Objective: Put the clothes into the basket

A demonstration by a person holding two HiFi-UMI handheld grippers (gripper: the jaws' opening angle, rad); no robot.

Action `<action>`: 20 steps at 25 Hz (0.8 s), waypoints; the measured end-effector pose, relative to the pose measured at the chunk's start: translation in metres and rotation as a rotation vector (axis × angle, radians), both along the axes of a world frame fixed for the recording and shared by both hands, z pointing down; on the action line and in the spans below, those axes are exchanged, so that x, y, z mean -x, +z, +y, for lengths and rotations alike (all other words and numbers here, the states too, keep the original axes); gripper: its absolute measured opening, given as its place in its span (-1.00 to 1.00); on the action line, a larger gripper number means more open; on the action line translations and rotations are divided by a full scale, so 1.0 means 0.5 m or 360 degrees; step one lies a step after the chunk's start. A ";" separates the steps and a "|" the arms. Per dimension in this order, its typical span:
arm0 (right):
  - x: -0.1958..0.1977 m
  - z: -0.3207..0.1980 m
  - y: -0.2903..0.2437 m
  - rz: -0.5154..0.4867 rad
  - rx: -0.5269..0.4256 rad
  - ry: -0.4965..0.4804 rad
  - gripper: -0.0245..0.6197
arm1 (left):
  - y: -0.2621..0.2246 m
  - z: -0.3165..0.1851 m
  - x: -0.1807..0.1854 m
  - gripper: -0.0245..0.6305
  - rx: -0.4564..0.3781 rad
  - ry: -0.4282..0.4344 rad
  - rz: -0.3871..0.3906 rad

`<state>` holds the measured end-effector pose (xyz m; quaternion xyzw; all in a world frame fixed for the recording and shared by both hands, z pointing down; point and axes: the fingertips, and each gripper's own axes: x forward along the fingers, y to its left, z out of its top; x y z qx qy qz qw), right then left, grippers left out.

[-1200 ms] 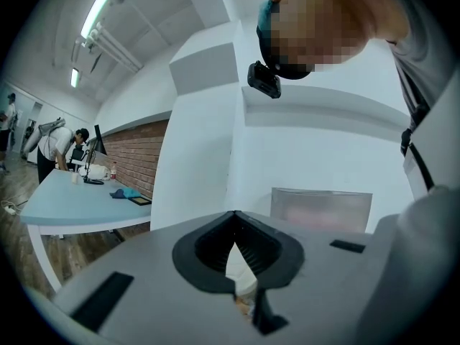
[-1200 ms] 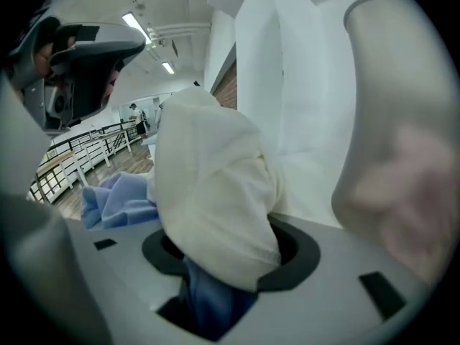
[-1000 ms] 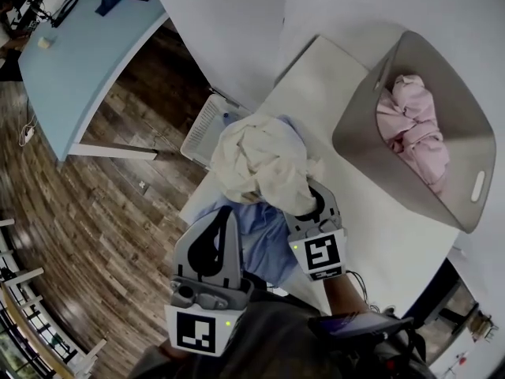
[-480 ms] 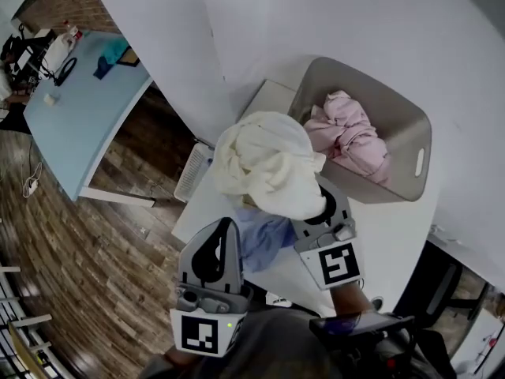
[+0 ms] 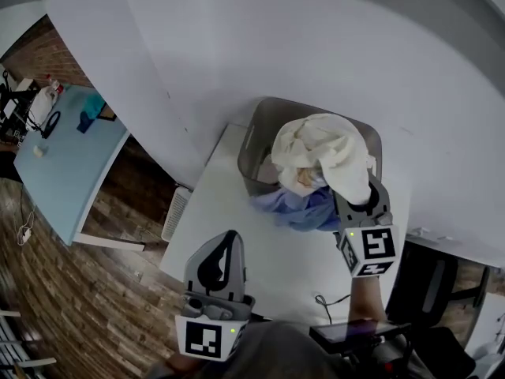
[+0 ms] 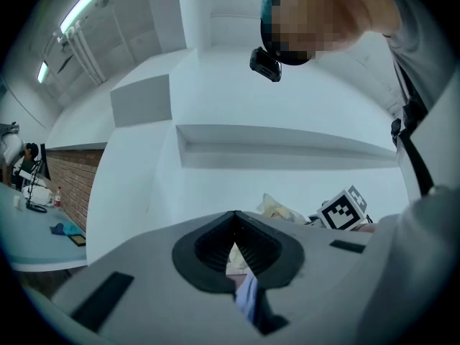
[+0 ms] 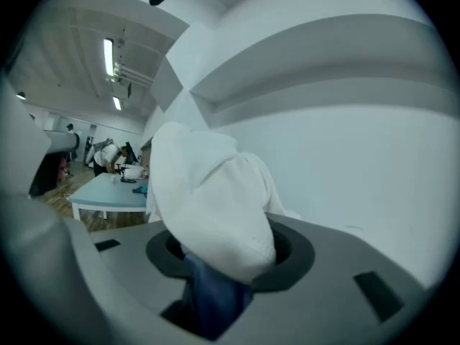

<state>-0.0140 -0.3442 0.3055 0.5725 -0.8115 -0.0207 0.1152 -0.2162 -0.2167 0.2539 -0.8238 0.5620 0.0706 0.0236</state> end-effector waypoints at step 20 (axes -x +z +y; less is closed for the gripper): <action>-0.054 0.073 0.083 0.0098 0.0078 0.0071 0.25 | 0.056 -0.047 -0.084 -0.90 0.0100 0.0207 -0.0012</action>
